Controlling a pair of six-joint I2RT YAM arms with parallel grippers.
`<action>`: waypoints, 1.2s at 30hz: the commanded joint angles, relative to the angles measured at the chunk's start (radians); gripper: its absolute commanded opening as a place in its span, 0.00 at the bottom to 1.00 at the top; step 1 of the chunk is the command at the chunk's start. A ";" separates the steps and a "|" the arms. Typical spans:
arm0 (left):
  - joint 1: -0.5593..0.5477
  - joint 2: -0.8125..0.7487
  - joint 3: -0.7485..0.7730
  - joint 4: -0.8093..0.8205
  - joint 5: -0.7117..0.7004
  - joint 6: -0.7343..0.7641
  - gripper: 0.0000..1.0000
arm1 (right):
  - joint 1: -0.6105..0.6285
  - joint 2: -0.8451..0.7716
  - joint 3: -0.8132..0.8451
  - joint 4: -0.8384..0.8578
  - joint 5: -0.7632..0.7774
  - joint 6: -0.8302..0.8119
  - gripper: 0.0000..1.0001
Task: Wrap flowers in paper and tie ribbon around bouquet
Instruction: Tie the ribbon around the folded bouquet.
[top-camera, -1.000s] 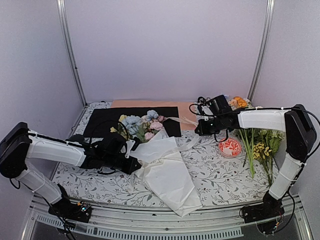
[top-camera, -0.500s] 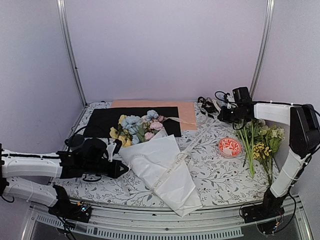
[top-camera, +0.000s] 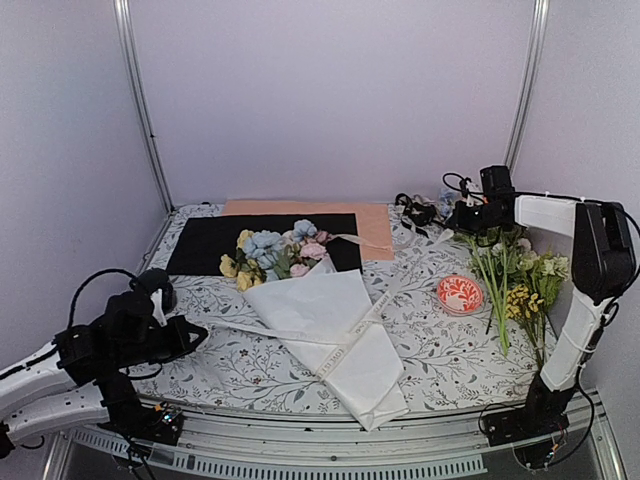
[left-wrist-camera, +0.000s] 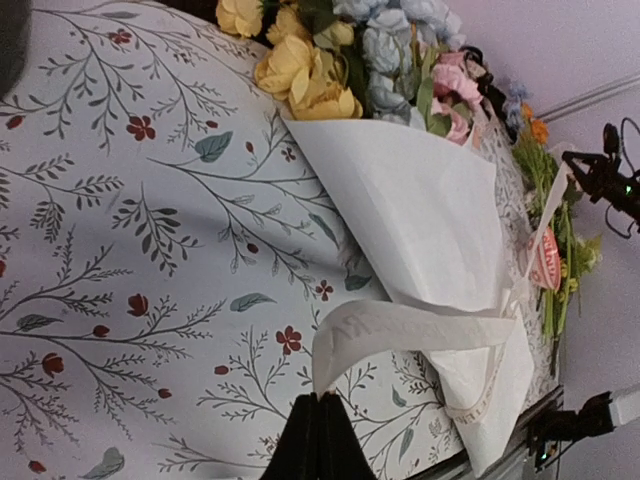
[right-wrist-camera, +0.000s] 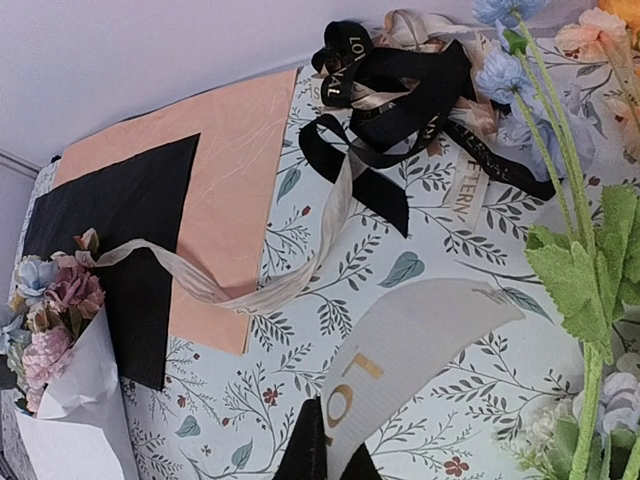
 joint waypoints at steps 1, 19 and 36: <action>0.028 -0.124 0.010 -0.187 -0.161 -0.134 0.00 | 0.000 0.067 0.080 -0.019 -0.044 -0.018 0.00; 0.042 0.430 0.246 0.330 -0.003 0.308 0.00 | 0.476 0.075 0.278 0.068 -0.203 -0.102 0.00; -0.196 0.767 0.426 0.491 -0.024 0.412 0.00 | 0.755 0.120 0.380 0.056 -0.142 -0.144 0.00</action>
